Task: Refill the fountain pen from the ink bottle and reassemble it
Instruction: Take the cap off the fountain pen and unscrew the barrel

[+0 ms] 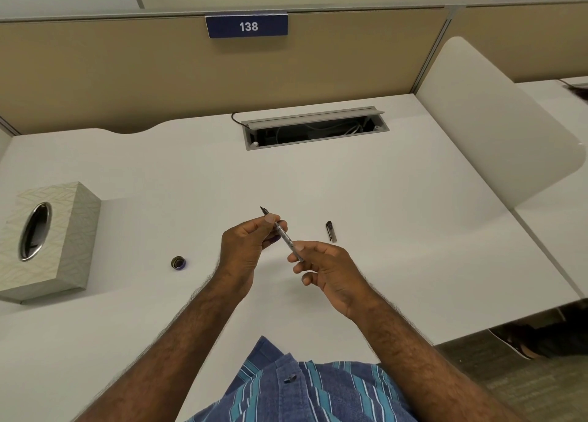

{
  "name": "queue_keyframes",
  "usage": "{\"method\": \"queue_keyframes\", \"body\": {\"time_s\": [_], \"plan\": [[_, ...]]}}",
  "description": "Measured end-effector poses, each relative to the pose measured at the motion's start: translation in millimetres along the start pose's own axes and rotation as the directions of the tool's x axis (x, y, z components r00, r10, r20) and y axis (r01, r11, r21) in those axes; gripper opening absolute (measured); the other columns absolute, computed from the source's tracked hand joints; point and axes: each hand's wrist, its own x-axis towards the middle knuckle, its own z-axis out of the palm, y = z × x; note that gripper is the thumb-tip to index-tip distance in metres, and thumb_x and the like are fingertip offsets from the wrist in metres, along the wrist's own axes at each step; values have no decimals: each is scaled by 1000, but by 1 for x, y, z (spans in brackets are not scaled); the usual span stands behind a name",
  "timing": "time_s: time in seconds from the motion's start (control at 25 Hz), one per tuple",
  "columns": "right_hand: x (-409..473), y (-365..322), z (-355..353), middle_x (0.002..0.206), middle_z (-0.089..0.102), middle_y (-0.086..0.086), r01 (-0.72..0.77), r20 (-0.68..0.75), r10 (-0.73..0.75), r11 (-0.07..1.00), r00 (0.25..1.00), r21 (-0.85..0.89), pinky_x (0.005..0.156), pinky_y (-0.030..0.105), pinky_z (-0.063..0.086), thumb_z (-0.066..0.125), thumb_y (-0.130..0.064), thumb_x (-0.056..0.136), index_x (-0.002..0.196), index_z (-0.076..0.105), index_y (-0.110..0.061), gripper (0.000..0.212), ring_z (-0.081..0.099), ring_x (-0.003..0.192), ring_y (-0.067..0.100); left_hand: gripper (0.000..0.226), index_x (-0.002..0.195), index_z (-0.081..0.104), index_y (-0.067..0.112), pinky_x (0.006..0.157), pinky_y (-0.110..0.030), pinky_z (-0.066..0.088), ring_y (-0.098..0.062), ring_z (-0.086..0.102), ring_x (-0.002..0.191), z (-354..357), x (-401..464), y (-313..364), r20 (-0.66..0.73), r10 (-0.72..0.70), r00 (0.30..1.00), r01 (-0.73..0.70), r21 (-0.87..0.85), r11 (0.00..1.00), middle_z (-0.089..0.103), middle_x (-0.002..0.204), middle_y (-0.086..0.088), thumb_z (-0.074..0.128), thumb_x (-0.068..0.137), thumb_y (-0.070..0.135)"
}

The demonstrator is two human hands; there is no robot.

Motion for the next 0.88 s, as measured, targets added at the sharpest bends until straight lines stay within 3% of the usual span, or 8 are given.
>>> {"method": "queue_keyframes", "body": {"time_s": [0.16,0.44,0.68,0.88], "plan": [[1,0,-1,94,75,3,36,-28,-36,999,999,5,66,31,52,82,-7,90,116,78,-9,26,67,80,19,20,108,79,-2,99,-41,61,-34,79,104,-2,-1,0,-6,-1,1000,1,-13,1000,82,101,-19,69,100,14],[0,1,-7,92,77,2,25,-15,-26,997,1000,-73,66,34,53,83,-12,90,116,81,-13,27,70,83,19,18,107,79,3,91,-32,64,-31,79,103,-6,2,4,-31,-4,999,4,-24,1000,82,104,-18,69,101,17],[-5,3,-23,101,83,10,-26,-20,23,979,1000,-204,69,34,57,77,-17,95,112,82,-11,18,74,86,19,15,97,82,10,105,-46,57,-39,77,109,-17,12,6,-70,-6,998,4,-27,1000,83,101,-15,70,101,18],[-1,9,-35,97,84,4,-46,-162,-3,953,987,-300,69,30,55,77,-15,92,97,85,-14,10,71,84,12,15,98,80,5,99,-42,60,-42,75,112,-27,18,10,-100,-26,995,17,-97,995,83,97,-15,69,101,16]]}}
